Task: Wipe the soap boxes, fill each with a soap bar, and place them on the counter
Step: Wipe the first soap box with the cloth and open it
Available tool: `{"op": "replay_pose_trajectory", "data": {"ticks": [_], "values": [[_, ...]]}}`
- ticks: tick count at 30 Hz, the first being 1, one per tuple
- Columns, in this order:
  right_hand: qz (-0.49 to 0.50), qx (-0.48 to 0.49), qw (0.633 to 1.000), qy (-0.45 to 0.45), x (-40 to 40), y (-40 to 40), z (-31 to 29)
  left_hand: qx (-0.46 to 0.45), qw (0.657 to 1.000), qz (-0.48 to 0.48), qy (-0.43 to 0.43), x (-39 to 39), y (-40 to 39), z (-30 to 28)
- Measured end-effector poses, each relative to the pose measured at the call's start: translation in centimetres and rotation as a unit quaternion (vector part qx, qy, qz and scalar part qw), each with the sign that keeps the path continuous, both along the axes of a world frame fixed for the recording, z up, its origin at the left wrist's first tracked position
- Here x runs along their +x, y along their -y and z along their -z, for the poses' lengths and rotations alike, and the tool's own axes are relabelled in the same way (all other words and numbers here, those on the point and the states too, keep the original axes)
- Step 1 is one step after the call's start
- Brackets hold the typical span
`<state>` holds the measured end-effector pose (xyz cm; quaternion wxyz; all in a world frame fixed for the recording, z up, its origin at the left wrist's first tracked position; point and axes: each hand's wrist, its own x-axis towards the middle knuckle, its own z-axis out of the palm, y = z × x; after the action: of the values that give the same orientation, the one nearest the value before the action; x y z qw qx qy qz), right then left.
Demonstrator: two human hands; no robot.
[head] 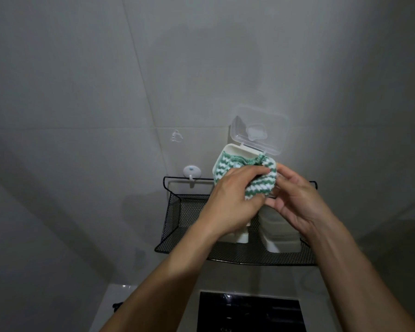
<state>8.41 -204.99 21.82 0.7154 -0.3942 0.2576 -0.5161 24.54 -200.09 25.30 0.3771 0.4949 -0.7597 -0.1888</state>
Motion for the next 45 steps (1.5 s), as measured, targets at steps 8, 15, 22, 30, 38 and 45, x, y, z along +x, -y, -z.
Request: {"op": "replay_pose_trajectory", "data": {"ticks": [8,15,22,30,38,45], "values": [[0.016,0.020,0.999,-0.019,-0.9,0.4,-0.3,-0.082,0.994,0.023,0.074,0.9,-0.1,0.3],[0.025,0.023,0.998,-0.061,-0.8,0.2,-0.5,-0.131,0.971,-0.006,0.200,3.4,0.6,0.8],[0.044,0.015,0.996,-0.076,0.3,0.0,-0.6,-0.137,0.971,0.008,0.197,2.4,0.2,0.2],[0.047,0.011,0.995,-0.088,0.3,-0.4,-0.9,-0.154,0.966,0.027,0.204,2.1,-0.3,0.4],[0.024,0.029,0.995,-0.098,-0.8,-0.7,-0.7,-0.210,0.932,0.014,0.294,5.1,0.6,0.5],[0.017,0.051,0.991,-0.119,-1.9,-0.4,-0.8,-0.117,0.958,-0.002,0.263,7.8,0.9,1.0]]}}
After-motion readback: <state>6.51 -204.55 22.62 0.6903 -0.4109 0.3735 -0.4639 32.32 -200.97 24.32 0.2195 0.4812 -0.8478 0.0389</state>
